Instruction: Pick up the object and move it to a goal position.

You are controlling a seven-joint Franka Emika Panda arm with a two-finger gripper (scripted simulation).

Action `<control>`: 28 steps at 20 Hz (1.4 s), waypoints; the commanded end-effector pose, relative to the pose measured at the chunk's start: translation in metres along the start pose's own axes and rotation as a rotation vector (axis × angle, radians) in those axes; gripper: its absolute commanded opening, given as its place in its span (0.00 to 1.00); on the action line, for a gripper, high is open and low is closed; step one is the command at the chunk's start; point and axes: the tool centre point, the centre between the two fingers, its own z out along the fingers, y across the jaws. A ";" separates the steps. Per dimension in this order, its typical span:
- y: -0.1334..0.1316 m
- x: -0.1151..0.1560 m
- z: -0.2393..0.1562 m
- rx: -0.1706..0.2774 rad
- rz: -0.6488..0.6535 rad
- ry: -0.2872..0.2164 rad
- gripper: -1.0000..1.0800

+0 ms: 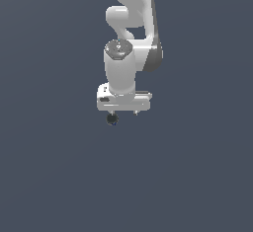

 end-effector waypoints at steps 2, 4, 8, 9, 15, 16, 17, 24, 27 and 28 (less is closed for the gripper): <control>0.006 -0.003 0.008 -0.004 -0.043 0.001 0.96; 0.011 -0.005 0.013 -0.007 -0.075 0.002 0.96; 0.022 -0.011 0.026 -0.015 -0.155 0.003 0.96; 0.025 -0.013 0.029 -0.016 -0.178 0.004 0.96; 0.042 -0.026 0.052 -0.027 -0.321 0.005 0.96; 0.045 -0.028 0.055 -0.028 -0.346 0.005 0.96; 0.047 -0.030 0.059 -0.030 -0.370 0.005 0.96; 0.063 -0.046 0.080 -0.037 -0.521 0.006 0.96; 0.067 -0.050 0.086 -0.038 -0.568 0.007 0.96; 0.068 -0.052 0.088 -0.039 -0.581 0.007 0.96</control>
